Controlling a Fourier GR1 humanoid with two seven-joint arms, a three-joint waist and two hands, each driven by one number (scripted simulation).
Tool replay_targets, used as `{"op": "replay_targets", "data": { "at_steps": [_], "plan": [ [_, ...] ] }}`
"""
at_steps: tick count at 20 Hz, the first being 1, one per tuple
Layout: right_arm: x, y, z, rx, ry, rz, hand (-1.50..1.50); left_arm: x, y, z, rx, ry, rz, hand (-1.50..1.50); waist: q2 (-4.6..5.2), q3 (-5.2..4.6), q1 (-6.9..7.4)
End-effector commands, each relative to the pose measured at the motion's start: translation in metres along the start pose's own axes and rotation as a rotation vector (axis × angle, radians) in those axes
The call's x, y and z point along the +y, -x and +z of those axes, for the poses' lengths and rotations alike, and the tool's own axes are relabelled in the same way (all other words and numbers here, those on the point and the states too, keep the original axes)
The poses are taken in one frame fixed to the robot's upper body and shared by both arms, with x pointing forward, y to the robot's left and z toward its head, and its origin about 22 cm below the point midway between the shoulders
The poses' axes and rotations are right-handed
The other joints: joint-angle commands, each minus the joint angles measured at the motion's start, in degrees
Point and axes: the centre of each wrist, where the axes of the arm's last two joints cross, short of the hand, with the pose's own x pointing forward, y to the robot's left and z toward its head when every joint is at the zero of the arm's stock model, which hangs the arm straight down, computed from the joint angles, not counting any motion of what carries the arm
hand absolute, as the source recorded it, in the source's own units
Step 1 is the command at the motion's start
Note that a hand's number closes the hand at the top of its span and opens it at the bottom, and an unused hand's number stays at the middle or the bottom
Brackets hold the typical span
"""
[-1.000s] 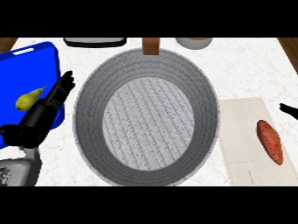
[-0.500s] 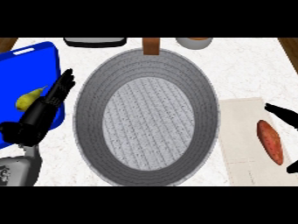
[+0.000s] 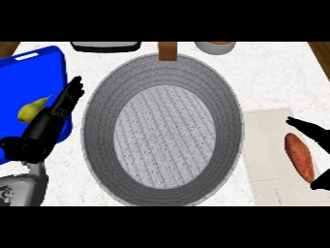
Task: Pick the sweet potato from the placemat and place it in the basket
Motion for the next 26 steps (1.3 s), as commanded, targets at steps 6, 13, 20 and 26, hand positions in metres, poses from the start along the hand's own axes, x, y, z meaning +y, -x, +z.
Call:
{"op": "replay_targets", "data": {
  "at_steps": [6,13,20,26],
  "plan": [
    [0.023,0.017,-0.004,-0.011,-0.084,-0.011,-1.5,0.011,-0.002,-0.004,0.016,0.005,0.022,0.0,0.04,0.01,-0.02],
    [0.019,-0.005,-0.027,-0.029,-0.167,0.072,1.5,0.001,0.013,-0.002,0.007,0.011,0.005,0.0,0.02,-0.02,-0.08],
    [0.03,0.004,-0.021,-0.109,-0.138,0.177,1.5,0.013,-0.013,-0.005,-0.007,0.008,0.006,0.0,0.01,0.0,0.02],
    [0.079,-0.049,-0.034,-0.145,-0.009,0.193,1.5,0.004,0.016,0.008,0.012,-0.005,-0.006,0.0,-0.3,-0.12,-1.13]
  ]
}}
